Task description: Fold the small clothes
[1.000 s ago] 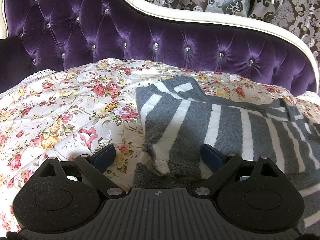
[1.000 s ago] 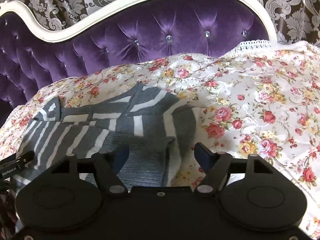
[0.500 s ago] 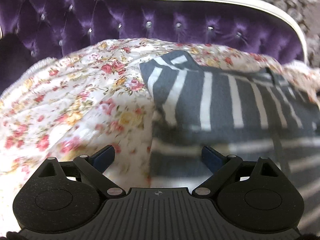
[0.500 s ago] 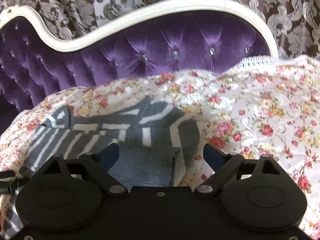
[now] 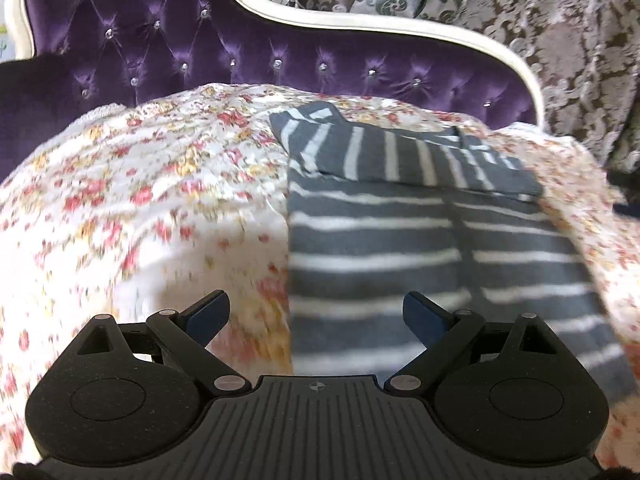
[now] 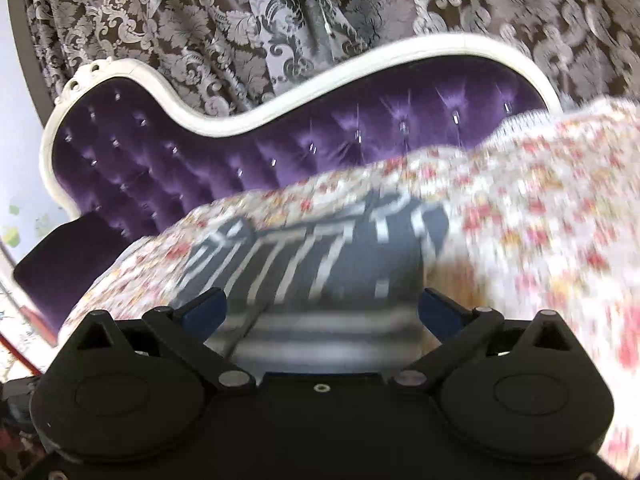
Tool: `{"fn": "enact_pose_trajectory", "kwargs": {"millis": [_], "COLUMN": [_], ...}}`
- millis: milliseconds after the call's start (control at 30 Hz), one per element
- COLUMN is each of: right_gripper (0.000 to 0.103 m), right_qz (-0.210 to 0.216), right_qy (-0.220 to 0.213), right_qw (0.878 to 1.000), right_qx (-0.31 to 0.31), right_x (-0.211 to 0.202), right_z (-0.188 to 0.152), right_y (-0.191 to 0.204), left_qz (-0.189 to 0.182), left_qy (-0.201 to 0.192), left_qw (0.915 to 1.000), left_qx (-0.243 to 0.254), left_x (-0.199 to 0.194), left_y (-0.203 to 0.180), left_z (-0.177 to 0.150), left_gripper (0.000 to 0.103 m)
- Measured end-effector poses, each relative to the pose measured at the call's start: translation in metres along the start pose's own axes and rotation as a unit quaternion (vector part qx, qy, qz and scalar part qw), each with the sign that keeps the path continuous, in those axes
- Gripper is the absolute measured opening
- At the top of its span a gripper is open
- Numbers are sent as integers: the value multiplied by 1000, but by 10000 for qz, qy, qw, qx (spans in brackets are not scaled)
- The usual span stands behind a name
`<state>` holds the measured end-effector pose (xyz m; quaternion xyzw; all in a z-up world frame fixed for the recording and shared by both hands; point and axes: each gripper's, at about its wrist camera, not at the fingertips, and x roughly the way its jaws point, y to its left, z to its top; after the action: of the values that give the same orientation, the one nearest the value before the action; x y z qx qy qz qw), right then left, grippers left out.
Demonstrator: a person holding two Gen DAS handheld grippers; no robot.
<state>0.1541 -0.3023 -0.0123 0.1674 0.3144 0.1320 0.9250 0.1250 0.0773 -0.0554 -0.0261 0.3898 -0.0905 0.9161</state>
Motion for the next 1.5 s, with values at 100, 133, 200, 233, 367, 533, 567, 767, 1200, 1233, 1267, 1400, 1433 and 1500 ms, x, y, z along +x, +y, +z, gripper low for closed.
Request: {"fn": "enact_pose_trajectory", "kwargs": {"millis": [100, 133, 200, 233, 367, 533, 567, 767, 1200, 1233, 1267, 1400, 1433, 1500], "right_gripper": [103, 103, 103, 103, 103, 103, 103, 103, 103, 103, 103, 103, 103, 103], "right_qz": [17, 2, -40, -56, -172, -133, -103, 122, 231, 233, 245, 335, 353, 375], "right_qy": [258, 348, 504, 579, 840, 948, 954, 887, 546, 534, 508, 402, 388, 359], "right_qw": [9994, 9990, 9977, 9971, 9942, 9939, 9939, 9932, 9935, 9936, 9937, 9933, 9931, 9932], "right_qx": [225, 294, 441, 493, 647, 554, 541, 740, 971, 970, 969, 1035, 1047, 1039], "right_x": [-20, -25, -35, -39, -49, -53, -53, -46, -51, -52, -53, -57, -57, -57], "right_z": [-30, -38, -55, -63, -88, -107, -106, -111, -114, -115, -115, -116, -117, -117], "right_y": [-2, -3, -5, -5, -6, -1, 0, 1, -1, -1, 0, 1, 2, 3], "left_qz": [-93, -121, -150, -164, -234, -294, -309, -353, -420, -441, -485, -719, -761, -820], "left_qy": [-21, -19, -20, -38, -66, 26, 61, 177, 367, 379, 387, 424, 425, 431], "left_qw": [10000, 9999, 9999, 9999, 9996, 9996, 9995, 9992, 9983, 9982, 9979, 9962, 9958, 9951], "left_qx": [-19, -11, -6, -18, -121, -43, -32, -63, -160, -158, -166, -251, -285, -339], "left_x": [-15, -20, -26, -30, -41, -43, -42, -39, -24, -23, -22, -20, -19, -17], "left_y": [-4, -5, -9, -11, -15, -23, -24, -24, -23, -24, -24, -25, -25, -24], "left_z": [-15, -21, -30, -35, -49, -62, -64, -70, -65, -64, -64, -62, -62, -61], "left_gripper": [94, 94, 94, 94, 94, 94, 94, 94, 94, 94, 94, 93, 93, 93]}}
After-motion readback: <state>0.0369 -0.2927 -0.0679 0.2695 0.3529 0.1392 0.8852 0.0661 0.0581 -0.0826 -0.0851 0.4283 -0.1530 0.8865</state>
